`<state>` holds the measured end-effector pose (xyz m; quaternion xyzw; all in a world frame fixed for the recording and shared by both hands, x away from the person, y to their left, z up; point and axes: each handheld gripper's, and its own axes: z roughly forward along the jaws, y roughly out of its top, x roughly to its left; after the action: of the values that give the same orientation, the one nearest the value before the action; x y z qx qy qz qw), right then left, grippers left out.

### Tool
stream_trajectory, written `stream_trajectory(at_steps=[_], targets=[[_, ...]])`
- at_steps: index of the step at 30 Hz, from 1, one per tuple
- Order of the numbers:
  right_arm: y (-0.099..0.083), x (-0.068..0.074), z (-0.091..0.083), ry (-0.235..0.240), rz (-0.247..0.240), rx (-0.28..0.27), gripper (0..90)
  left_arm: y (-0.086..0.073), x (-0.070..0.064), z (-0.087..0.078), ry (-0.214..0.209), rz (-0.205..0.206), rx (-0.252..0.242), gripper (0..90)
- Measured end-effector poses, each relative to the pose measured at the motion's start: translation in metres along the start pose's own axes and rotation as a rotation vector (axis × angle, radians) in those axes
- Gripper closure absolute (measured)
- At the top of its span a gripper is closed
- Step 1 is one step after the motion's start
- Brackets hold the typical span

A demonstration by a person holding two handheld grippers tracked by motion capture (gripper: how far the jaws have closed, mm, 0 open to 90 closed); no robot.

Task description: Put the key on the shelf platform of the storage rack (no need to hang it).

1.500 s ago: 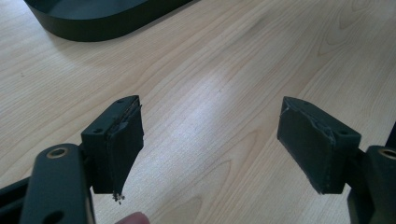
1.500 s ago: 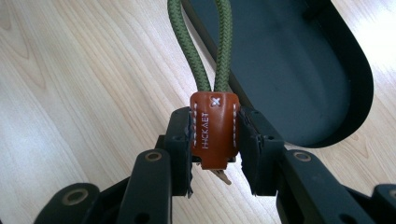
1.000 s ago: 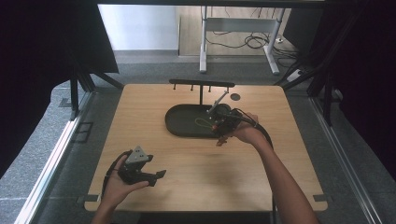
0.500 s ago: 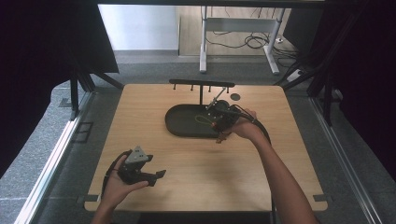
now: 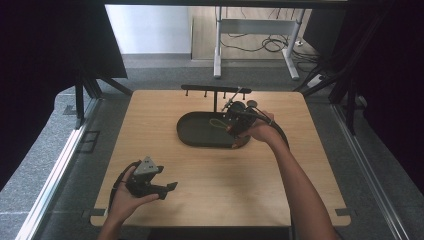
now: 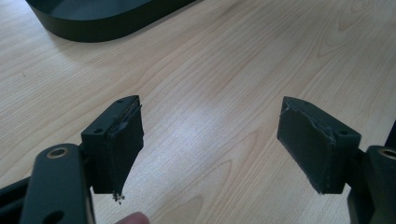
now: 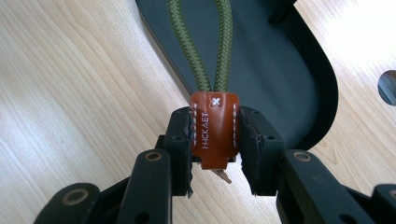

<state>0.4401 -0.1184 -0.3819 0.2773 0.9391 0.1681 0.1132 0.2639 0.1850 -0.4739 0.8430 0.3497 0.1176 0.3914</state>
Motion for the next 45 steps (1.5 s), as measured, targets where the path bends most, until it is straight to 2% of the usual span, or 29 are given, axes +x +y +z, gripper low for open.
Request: stream_trajectory(at_steps=[18, 33, 45], targets=[[0.011, -0.012, 0.004, -0.023, 0.012, 0.003, 66.9, -0.001, 0.001, -0.001, 0.006, -0.004, -0.011, 23.1], [0.026, -0.035, 0.020, -0.016, 0.025, -0.006, 66.9, -0.002, 0.004, -0.002, 0.006, -0.016, -0.021, 23.3], [0.031, -0.043, 0.022, -0.035, 0.030, -0.021, 66.9, -0.003, 0.007, -0.002, 0.002, -0.022, -0.019, 23.2]])
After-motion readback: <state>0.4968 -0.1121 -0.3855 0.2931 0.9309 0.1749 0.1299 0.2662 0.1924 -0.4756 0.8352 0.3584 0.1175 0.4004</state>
